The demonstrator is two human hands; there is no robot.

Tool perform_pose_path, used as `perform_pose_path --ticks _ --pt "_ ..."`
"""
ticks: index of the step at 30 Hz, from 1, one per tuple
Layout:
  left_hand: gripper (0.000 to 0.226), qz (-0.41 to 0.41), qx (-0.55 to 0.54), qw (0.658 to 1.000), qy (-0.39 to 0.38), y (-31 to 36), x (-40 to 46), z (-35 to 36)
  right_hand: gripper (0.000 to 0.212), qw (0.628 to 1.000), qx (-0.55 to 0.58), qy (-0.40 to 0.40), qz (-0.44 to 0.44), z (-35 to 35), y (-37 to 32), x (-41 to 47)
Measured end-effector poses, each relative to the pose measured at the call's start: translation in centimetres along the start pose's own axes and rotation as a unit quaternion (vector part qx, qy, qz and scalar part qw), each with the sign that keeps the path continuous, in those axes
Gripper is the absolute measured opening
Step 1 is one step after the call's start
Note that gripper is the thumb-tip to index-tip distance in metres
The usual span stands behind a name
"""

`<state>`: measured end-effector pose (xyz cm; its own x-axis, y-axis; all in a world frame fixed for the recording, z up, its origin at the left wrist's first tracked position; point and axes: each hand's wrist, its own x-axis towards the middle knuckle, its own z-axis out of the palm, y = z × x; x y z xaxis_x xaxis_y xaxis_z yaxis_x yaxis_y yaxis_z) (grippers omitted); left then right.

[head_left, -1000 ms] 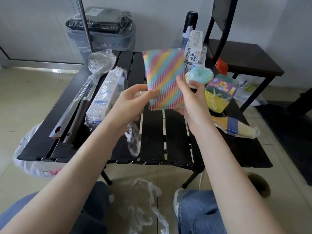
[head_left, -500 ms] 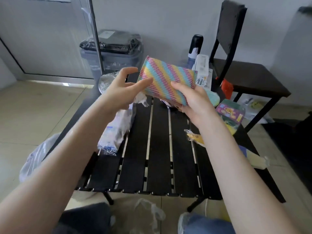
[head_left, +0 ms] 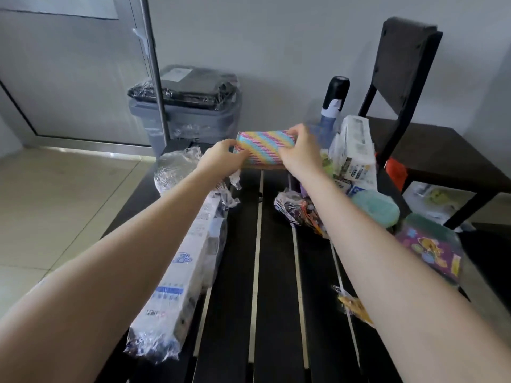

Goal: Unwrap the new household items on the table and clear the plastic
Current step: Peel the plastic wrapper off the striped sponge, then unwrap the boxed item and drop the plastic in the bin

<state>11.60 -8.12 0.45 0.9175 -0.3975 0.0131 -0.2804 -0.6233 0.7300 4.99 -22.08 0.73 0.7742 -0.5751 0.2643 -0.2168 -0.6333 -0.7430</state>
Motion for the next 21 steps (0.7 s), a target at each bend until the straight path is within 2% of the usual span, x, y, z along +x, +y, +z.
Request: perform_pose_path --ticks 5,8,12,14,16,18,21 --pt "0.04 0.009 0.143 0.99 -0.001 -1.2 1.6 0.9 0.031 0.983 -0.167 -0.073 -0.017 1.5 1.5 1.1" --pt "0.042 0.013 0.185 0.983 -0.001 -1.1 1.8 0.9 0.015 0.971 -0.224 -0.073 -0.029 2.0 1.4 0.9" --pt "0.043 0.014 0.186 0.982 0.02 0.0 1.2 0.1 0.03 0.961 -0.265 -0.052 -0.065 1.3 0.1 0.0" --pt "0.026 0.024 0.132 0.99 0.041 1.1 0.0 -1.0 0.035 0.979 -0.194 -0.016 -0.056 0.3 -1.2 -1.0" --pt "0.023 0.021 0.008 0.998 0.065 2.7 -1.7 -2.5 0.034 0.995 -0.092 -0.011 -0.048 -1.1 -3.2 -2.9" --pt "0.029 0.012 -0.143 0.986 0.086 4.2 -3.8 -3.9 0.036 0.997 0.025 -0.066 -0.031 -2.6 -5.4 -5.6" --pt "0.03 -0.014 -0.322 0.944 0.065 5.6 -7.8 -5.9 0.05 0.967 0.171 -0.186 0.013 -4.4 -7.7 -10.5"
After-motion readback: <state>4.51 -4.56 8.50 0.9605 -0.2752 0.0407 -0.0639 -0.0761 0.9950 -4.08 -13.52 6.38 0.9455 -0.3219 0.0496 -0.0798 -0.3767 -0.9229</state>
